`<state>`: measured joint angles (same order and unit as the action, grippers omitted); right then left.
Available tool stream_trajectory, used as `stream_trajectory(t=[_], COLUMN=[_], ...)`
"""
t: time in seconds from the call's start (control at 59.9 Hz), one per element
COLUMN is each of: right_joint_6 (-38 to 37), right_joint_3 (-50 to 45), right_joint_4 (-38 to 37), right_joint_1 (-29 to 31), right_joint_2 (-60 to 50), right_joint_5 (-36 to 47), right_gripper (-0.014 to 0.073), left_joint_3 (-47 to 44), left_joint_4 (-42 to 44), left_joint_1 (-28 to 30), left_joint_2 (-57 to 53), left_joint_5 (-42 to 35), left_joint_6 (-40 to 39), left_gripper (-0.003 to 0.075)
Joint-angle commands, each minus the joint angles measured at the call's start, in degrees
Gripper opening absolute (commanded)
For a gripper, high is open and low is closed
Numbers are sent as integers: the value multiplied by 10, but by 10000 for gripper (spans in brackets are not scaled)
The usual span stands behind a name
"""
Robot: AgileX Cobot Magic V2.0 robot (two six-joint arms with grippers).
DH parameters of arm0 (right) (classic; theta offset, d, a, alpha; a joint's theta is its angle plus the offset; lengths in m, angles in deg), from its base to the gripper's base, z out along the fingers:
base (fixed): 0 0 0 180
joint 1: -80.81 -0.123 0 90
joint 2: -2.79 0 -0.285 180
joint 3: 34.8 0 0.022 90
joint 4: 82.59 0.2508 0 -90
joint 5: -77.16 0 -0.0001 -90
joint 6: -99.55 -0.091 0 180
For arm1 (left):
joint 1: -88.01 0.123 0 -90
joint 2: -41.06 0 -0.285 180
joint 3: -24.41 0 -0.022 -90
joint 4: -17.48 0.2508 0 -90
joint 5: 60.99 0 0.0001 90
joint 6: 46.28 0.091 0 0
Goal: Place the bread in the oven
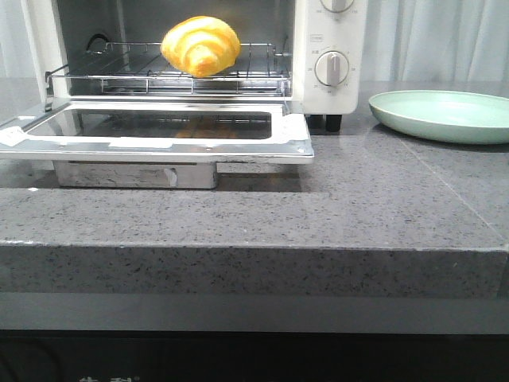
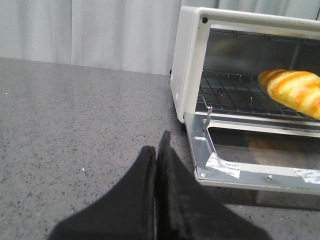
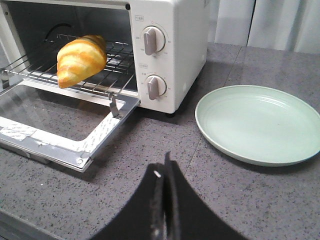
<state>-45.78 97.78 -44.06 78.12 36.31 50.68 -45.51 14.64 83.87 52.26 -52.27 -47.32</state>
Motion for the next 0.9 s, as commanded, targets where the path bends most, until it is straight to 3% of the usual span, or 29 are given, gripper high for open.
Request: stream_trajectory(t=[0.0, 0.25, 0.884], right_joint_6=[4, 4, 4], right_joint_3=[15, 15, 15], right_joint_4=[8, 8, 8], right_joint_1=[4, 4, 4], right_joint_2=[2, 1, 1], right_joint_5=[30, 27, 28], right_gripper=[-67, -67, -67], left_joint_3=[-18, -80, -79], left_joint_4=[1, 0, 0], left_joint_1=[0, 0, 0], left_joint_2=[-43, -48, -47], left_joint_5=[-39, -44, -23], left_joint_6=[-4, -4, -4], left_gripper=[-20, -20, -20])
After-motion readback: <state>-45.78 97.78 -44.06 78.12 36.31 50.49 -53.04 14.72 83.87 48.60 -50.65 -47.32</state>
